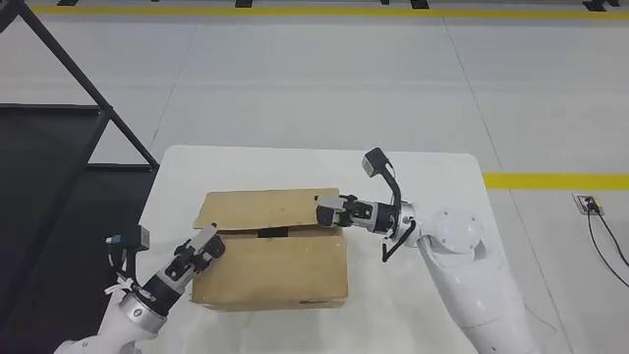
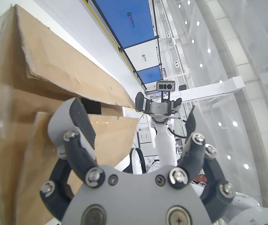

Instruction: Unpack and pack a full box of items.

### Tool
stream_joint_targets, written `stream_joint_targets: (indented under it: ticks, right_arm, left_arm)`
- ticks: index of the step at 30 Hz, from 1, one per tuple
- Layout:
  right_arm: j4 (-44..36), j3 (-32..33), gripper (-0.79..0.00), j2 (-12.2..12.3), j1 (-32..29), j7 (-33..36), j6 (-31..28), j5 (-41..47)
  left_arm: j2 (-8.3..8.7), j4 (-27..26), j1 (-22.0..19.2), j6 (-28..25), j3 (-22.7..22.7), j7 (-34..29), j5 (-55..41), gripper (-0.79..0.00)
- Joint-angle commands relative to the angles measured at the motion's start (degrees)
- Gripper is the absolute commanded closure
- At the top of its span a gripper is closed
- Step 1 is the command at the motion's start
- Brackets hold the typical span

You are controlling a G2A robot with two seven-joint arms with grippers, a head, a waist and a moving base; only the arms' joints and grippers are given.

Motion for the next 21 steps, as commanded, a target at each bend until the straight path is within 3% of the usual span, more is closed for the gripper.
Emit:
stream_joint_targets:
  ticks: [1, 14, 21]
  right_arm:
    - [0.0, -0.2, -0.785, 0.2, 0.0, 0.3, 0.7, -1.4]
    - [-1.2, -0.5, -0.785, 0.1, -0.9, 0.5, 1.1, 1.1]
    - [-2.3, -0.4, -0.785, 0.8, -1.2, 8.1, 4.4, 5.6]
  left_arm:
    - [-0.01, 0.1, -0.2, 0.3, 0.2, -0.1, 0.2, -0.785]
    - [-0.01, 0.1, -0.3, 0.5, 0.4, -0.6, 0.1, -0.785]
    - [-0.18, 0.1, -0.8, 2.2, 1.4, 0.8, 0.7, -0.785]
